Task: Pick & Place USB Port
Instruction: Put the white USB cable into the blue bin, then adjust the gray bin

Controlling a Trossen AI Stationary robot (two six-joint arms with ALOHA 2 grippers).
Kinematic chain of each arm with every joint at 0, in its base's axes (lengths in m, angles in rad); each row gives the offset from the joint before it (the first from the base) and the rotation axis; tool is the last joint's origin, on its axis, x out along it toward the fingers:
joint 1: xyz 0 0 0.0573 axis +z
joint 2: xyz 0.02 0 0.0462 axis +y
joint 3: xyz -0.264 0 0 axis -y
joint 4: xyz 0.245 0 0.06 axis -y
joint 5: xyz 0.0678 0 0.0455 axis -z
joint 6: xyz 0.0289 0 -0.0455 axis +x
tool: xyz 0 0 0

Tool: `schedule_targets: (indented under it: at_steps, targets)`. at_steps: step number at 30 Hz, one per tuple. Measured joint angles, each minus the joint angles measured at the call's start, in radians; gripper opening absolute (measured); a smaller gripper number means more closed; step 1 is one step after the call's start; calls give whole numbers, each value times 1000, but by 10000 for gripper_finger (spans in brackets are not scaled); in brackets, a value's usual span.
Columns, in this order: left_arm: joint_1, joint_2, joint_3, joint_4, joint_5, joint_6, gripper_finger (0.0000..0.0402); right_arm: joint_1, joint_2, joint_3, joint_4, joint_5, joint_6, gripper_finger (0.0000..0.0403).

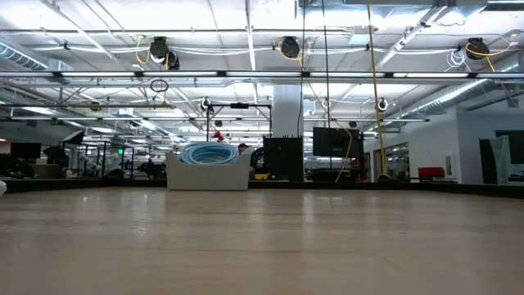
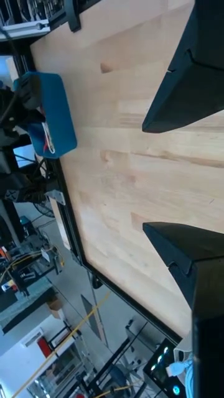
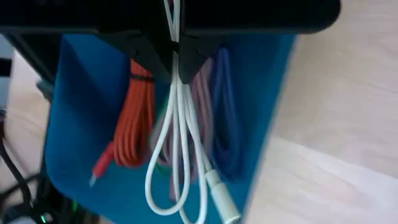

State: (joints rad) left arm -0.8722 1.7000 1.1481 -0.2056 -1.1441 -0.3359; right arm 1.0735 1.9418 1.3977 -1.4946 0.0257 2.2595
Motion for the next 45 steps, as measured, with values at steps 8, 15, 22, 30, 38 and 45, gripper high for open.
schedule_targets:
  at_steps: [8,15,22,30,38,45]
  targets:
    - [8,0,0,19,1,1,250,0,40,0,4,-54,-4,2]
    - [9,0,0,32,1,8,250,6,39,0,32,-54,-24,46]
    - [9,0,0,31,19,0,250,8,23,1,-9,-53,-41,90]
    - [27,0,-1,34,11,13,250,6,-105,1,-73,227,-128,122]
    - [64,-24,-1,137,-239,245,250,-67,-482,2,-77,1364,-568,70]
    - [158,-335,-2,-69,-153,291,217,-294,-792,2,-47,1545,-1078,3]
